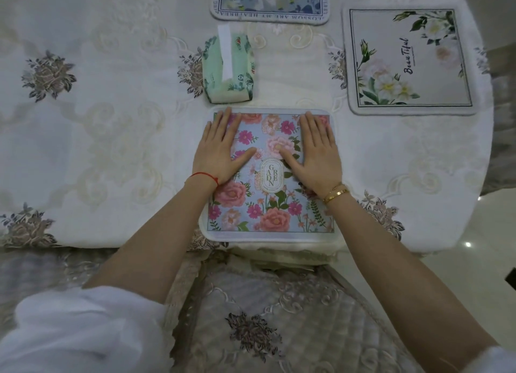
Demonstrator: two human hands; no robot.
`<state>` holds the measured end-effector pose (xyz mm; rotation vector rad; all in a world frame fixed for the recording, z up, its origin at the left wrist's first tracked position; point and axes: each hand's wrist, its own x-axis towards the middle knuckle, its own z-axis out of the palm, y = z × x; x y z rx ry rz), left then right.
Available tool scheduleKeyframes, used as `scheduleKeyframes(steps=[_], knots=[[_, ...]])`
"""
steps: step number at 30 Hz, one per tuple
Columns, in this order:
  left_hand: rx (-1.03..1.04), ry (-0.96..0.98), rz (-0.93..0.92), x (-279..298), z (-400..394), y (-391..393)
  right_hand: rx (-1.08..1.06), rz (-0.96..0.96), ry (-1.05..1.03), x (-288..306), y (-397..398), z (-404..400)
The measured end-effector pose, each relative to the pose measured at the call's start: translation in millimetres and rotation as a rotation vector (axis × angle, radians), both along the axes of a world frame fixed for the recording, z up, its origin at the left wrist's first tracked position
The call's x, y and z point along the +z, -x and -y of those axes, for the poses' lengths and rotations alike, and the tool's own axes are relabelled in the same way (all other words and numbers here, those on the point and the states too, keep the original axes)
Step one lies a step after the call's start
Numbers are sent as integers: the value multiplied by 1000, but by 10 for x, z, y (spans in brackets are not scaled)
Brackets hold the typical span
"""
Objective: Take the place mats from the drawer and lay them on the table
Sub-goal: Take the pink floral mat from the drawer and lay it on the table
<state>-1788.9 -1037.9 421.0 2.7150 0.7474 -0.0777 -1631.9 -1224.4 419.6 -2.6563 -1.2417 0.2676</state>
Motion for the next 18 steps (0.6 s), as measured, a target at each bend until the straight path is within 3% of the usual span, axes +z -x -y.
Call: scheduleKeyframes(steps=[9, 18], knots=[[85, 115, 16, 173, 112, 152, -55, -47, 6, 83, 28, 177], [69, 130, -44, 119, 701, 783, 123, -60, 69, 69, 629, 455]])
